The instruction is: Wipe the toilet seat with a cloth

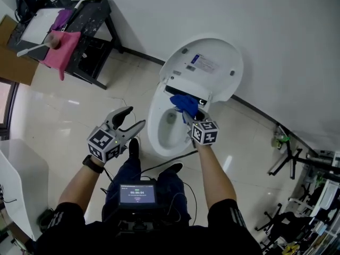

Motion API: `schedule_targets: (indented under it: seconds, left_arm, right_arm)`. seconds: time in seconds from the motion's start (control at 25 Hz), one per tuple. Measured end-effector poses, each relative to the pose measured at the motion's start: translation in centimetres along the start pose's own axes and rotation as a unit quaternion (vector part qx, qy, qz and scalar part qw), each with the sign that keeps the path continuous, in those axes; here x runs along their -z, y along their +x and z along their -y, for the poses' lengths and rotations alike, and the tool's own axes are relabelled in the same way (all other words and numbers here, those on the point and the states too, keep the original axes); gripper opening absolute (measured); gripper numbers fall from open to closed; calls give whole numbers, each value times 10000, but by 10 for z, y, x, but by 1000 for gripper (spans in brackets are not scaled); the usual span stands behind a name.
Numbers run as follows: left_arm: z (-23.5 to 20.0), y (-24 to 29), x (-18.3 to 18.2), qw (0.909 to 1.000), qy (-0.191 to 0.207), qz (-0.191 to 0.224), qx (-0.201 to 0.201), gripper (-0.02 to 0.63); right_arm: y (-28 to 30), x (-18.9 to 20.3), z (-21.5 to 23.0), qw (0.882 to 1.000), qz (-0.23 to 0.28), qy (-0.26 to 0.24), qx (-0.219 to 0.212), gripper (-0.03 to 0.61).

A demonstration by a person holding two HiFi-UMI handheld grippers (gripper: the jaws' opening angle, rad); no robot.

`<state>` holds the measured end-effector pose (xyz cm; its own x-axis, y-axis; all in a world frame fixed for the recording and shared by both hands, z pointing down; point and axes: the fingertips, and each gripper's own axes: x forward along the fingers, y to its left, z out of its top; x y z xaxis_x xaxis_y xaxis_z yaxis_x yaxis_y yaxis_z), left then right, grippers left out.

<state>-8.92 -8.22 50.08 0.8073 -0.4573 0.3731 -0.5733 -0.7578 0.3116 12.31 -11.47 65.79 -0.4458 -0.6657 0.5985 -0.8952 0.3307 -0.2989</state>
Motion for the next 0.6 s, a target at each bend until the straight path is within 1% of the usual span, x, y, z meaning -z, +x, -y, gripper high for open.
schedule_targets:
  seconds: [0.2,0.36,0.48,0.6]
  left_arm:
    - [-22,10,33,9999,-132,-100,-45,265]
    - [-38,21,62,9995,-97,-285,-114,265]
    - [-58,30,78,9988,-257,-354,-234,265]
    - [-80,33,104,9977,-325,-499,-323,265]
  right_arm:
    - [65,60,11,9983,-566,-76,65,192]
    - [107,95,22,9954,-920,-248,91,192]
    - [138,118,34,9929,-1148,-262,150,193]
    - [165,144,46,9892,-1412,-288,273,192]
